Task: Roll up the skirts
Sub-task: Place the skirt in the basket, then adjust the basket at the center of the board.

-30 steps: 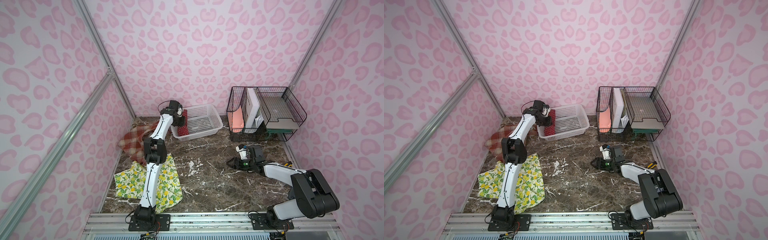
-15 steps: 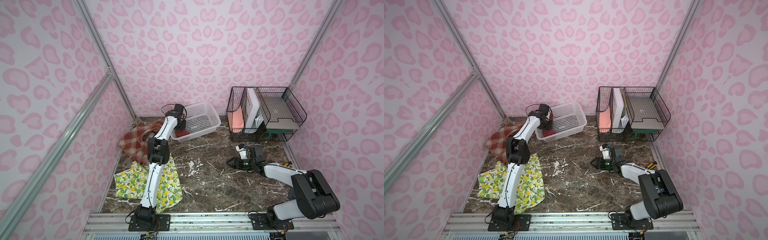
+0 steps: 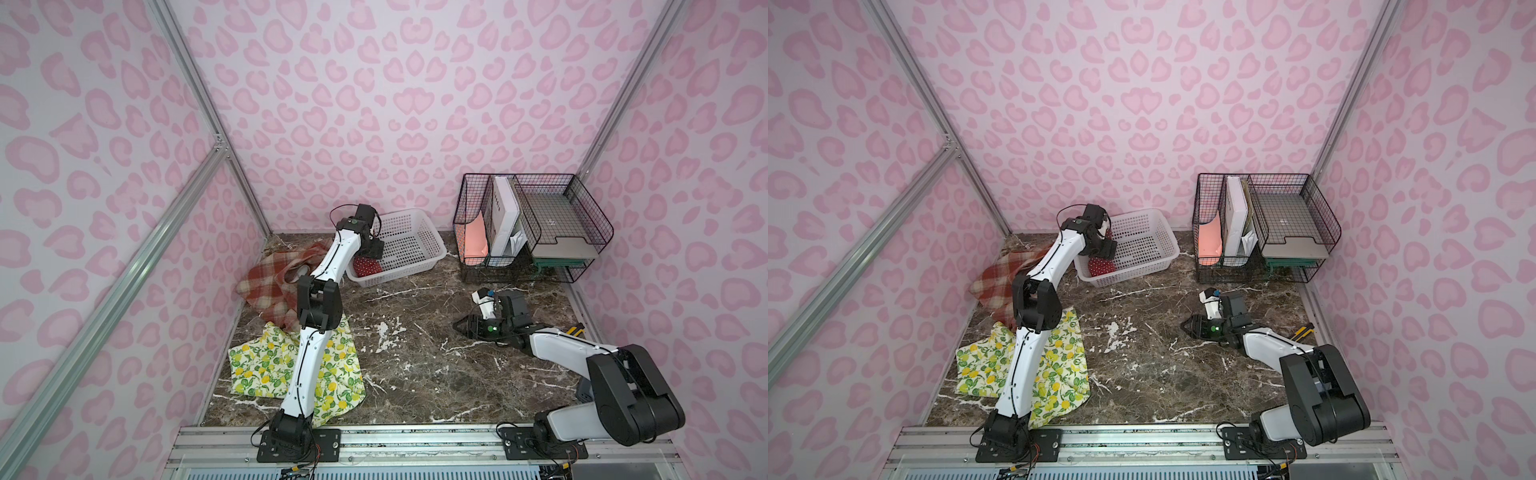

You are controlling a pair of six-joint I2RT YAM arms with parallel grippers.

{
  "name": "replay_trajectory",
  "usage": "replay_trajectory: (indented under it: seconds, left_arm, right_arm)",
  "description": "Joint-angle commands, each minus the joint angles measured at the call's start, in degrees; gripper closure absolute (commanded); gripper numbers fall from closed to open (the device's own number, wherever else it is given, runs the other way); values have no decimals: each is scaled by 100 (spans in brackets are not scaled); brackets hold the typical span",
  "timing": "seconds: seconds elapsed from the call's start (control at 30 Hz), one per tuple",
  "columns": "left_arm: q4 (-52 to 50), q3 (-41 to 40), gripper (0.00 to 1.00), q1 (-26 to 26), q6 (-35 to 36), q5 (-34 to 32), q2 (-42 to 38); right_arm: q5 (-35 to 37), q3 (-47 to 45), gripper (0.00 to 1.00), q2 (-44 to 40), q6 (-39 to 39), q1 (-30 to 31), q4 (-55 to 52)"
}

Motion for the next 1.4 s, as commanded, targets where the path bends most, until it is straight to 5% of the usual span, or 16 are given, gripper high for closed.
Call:
replay_trajectory:
  seconds: [0.0, 0.27, 0.4, 0.47, 0.5, 0.53, 0.57, 0.7, 0.87, 1.0, 1.37]
  left_arm:
    - [-210, 9, 1, -29, -6, -257, -179]
    - [-161, -64, 2, -171, 82, -582, -538]
    - [-137, -578, 10, -192, -681, -1207, -1317]
    - [199, -1489, 30, -199, -1084, -1379, -2029]
    - [499, -2178, 51, -194, -1334, -1315, -2479]
    - [837, -2917, 89, -192, -1569, -1176, -2935]
    - [1098, -3485, 100, -200, -1844, -1056, -3272]
    - [2397, -5817, 100, -436, -2311, 428, -4548]
    - [2660, -6712, 100, -1172, -1731, 989, -4693]
    - [2554, -6593, 100, -1175, -1708, 582, -3943]
    - [2159, -4655, 100, -680, -1125, -452, -2412]
  right_arm:
    - [-38, -15, 41, -55, -30, 20, 37]
    - [-7, -77, 41, -157, -31, 84, 63]
    - [92, -53, 41, -187, -66, 119, 18]
    - [108, -50, 41, -211, -72, 150, 33]
    - [118, -43, 42, -206, -79, 170, 37]
    - [134, -23, 43, -200, -84, 192, 33]
    - [132, -16, 43, -185, -99, 202, 37]
    - [120, -2, 47, -199, -100, 263, 47]
    - [165, 2, 48, -224, -110, 341, 29]
    - [181, 20, 48, -221, -133, 352, 11]
    - [225, 24, 48, -215, -219, 393, 5]
